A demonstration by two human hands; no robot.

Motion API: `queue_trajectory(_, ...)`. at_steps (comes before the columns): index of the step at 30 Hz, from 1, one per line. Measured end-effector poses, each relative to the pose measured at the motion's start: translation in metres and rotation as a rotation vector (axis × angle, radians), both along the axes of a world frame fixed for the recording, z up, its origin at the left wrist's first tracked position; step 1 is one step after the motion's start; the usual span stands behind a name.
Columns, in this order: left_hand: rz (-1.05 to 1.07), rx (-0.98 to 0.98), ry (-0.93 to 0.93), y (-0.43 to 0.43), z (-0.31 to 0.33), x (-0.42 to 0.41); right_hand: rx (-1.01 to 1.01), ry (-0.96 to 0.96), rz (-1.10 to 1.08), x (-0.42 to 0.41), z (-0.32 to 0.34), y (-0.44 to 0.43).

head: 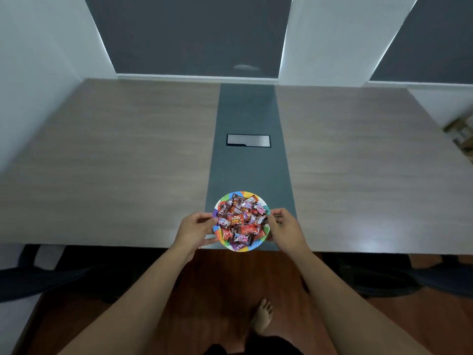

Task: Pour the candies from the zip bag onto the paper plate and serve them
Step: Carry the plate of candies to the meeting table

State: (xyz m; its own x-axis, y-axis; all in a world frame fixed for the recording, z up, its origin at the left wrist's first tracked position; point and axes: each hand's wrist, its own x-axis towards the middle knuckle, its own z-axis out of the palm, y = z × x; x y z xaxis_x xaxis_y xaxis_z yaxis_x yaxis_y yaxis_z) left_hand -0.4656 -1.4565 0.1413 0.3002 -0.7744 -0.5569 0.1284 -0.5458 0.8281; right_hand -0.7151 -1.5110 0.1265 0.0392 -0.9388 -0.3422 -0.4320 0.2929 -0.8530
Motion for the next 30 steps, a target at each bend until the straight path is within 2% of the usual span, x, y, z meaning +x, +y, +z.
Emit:
queue_trajectory(12, 0.086, -0.005, 0.016, -0.129, -0.007, -0.028, 0.016, -0.019, 0.094, -0.032, -0.002, -0.142)
queue_trajectory(30, 0.000, 0.044, 0.001, -0.379, -0.052, 0.029, 0.061, 0.005, 0.049, 0.012, -0.049, -0.371)
